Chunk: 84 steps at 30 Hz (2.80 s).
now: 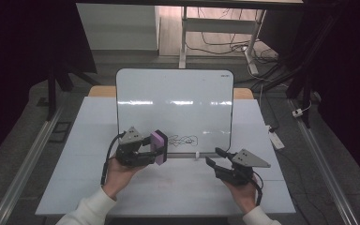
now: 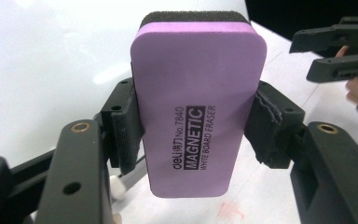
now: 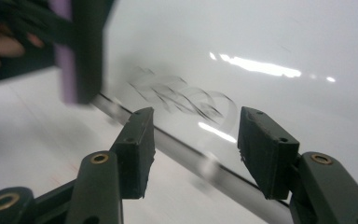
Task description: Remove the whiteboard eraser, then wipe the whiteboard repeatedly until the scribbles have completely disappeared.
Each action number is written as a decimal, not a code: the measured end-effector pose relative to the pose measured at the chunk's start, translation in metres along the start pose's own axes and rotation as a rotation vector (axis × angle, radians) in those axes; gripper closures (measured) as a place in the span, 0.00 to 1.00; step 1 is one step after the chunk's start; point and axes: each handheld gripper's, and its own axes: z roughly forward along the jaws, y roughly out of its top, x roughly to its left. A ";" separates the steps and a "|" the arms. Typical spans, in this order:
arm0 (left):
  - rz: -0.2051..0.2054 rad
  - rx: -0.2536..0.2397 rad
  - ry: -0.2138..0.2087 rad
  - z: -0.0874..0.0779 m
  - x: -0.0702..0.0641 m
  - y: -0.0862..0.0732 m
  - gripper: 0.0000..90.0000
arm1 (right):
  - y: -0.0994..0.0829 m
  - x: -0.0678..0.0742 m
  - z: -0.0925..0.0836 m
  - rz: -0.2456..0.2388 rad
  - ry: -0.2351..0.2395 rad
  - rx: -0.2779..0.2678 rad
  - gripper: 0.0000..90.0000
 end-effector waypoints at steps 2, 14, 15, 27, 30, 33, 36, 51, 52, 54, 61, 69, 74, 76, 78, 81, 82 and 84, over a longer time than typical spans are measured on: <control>0.019 0.004 0.019 -0.002 0.001 0.001 0.46 | -0.003 -0.004 -0.003 0.002 -0.003 0.012 0.48; 0.073 0.022 0.074 -0.011 0.011 0.007 0.46 | -0.020 -0.028 -0.022 -0.056 -0.047 0.085 0.39; 0.077 0.023 0.079 -0.012 0.011 0.007 0.46 | -0.020 -0.029 -0.022 -0.051 -0.047 0.078 0.39; 0.120 0.045 0.114 -0.014 0.010 0.011 0.46 | -0.023 -0.033 -0.023 -0.027 -0.056 0.070 0.39; 0.156 0.067 0.129 -0.013 0.008 0.014 0.46 | -0.022 -0.034 -0.022 -0.028 -0.057 0.070 0.39; 0.188 0.087 0.147 -0.010 0.005 0.017 0.46 | -0.023 -0.034 -0.022 -0.030 -0.057 0.074 0.39; 0.228 0.106 0.188 -0.005 0.002 0.018 0.46 | -0.024 -0.033 -0.020 -0.033 -0.056 0.082 0.39; 0.368 0.248 0.346 0.033 0.000 0.019 0.46 | -0.024 -0.033 -0.019 -0.031 -0.057 0.086 0.39; 0.370 0.252 0.348 0.034 0.000 0.018 0.46 | -0.024 -0.033 -0.019 -0.029 -0.056 0.084 0.39; 0.376 0.246 0.350 0.036 0.000 0.017 0.46 | -0.025 -0.033 -0.019 -0.026 -0.053 0.083 0.39; 0.379 0.238 0.344 0.042 -0.002 0.015 0.46 | -0.025 -0.033 -0.019 -0.026 -0.055 0.079 0.39; 0.371 0.216 0.335 0.053 -0.006 0.012 0.46 | -0.025 -0.033 -0.019 -0.020 -0.051 0.071 0.39; 0.333 0.188 0.352 0.061 -0.010 0.008 0.46 | -0.024 -0.033 -0.020 -0.018 -0.049 0.066 0.39; 0.331 0.183 0.366 0.063 -0.012 0.007 0.46 | -0.024 -0.033 -0.020 -0.017 -0.048 0.064 0.39; 0.330 0.184 0.375 0.063 -0.013 0.005 0.46 | -0.024 -0.033 -0.020 -0.017 -0.048 0.062 0.39; 0.316 0.180 0.383 0.062 -0.013 0.001 0.46 | -0.024 -0.033 -0.021 -0.018 -0.047 0.057 0.39; 0.310 0.175 0.386 0.062 -0.012 0.000 0.46 | -0.024 -0.033 -0.021 -0.018 -0.048 0.056 0.39; 0.309 0.168 0.397 0.063 -0.013 -0.001 0.46 | -0.024 -0.033 -0.021 -0.016 -0.050 0.056 0.39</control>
